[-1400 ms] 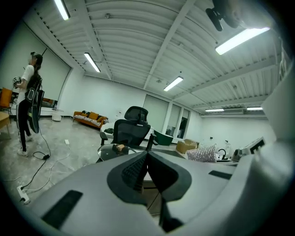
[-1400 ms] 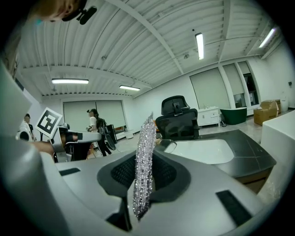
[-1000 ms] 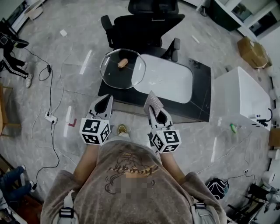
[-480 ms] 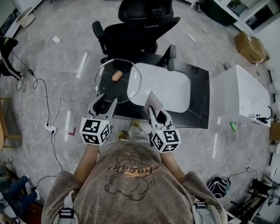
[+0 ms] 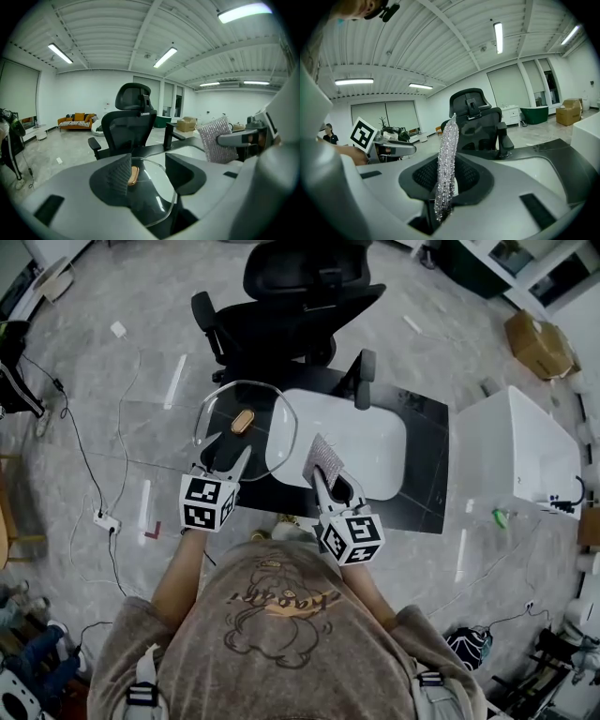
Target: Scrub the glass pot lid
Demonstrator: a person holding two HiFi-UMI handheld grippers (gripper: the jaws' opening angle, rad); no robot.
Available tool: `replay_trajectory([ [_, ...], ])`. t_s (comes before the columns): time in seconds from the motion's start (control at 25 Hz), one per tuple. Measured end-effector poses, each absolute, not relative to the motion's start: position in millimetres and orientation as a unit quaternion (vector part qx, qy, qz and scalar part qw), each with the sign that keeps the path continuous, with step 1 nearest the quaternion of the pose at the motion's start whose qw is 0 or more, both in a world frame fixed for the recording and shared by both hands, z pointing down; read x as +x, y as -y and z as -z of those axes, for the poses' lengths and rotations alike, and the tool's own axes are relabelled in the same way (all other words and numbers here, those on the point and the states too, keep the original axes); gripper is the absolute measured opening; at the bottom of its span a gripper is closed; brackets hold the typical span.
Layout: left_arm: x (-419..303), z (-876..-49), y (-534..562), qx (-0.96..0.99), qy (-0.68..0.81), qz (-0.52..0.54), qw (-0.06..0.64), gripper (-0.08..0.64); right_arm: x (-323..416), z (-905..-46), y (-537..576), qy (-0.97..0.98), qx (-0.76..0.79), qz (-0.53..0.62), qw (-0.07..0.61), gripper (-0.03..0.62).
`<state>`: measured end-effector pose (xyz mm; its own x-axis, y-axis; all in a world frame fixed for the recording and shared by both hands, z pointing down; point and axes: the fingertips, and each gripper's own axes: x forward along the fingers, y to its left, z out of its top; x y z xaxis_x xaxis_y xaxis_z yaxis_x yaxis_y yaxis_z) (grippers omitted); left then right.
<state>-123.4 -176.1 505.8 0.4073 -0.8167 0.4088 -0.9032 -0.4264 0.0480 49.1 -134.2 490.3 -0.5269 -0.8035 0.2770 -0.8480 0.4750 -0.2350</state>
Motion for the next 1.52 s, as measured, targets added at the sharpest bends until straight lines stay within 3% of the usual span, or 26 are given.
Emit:
replay_trajectory([
  [0.36, -120.7, -590.4, 245.7, 0.817, 0.505, -0.239, 0.141, 0.222, 61.0, -493.6, 158.3, 0.854, 0.485, -0.177, 0.069, 0.080],
  [0.72, -126.4, -655.9, 273.7, 0.798, 0.481, -0.307, 0.193, 0.236, 75.0, -501.4, 174.7, 0.844, 0.499, -0.181, 0.078, 0.080],
  [1.52, -129.4, -650.7, 266.8, 0.786, 0.478, -0.325, 0.221, 0.181, 78.0, -510.3, 182.7, 0.839, 0.504, -0.186, 0.087, 0.080],
])
